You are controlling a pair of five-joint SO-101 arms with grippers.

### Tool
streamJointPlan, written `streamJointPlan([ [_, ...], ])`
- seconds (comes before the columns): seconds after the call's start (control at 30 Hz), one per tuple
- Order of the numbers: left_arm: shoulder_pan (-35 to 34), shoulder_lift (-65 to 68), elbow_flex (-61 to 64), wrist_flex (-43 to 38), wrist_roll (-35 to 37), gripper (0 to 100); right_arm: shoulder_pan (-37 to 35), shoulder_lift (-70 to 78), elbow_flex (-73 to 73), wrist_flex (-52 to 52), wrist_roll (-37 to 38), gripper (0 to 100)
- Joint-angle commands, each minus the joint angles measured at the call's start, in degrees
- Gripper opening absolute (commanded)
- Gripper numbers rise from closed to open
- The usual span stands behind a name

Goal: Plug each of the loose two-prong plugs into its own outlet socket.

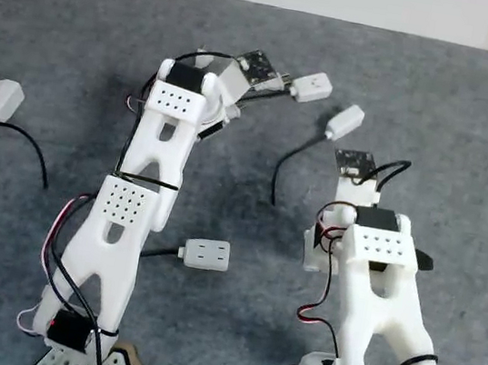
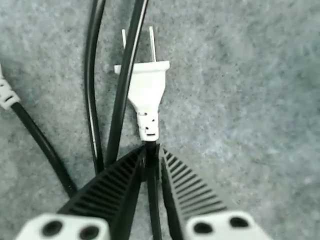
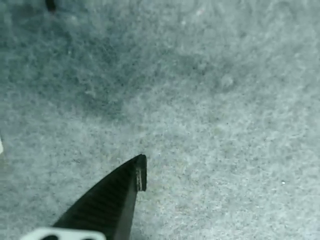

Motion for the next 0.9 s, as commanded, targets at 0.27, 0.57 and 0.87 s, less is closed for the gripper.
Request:
streamJointPlan([
  [0.27,4.1,-6.5,-4.6,9.3,3.3,2,0.6,-2.2,-0.4,0.0,0.4,66.3],
  [0.57,15.2,-27.9,13.3,9.3,10.9,2,0.9,-1.6,-0.3,0.0,0.6,66.3],
  [0.87,26.2,-47.1,35.4,9.3,11.7,2,10.0,-1.6,-0.3,0.0,0.4,66.3],
])
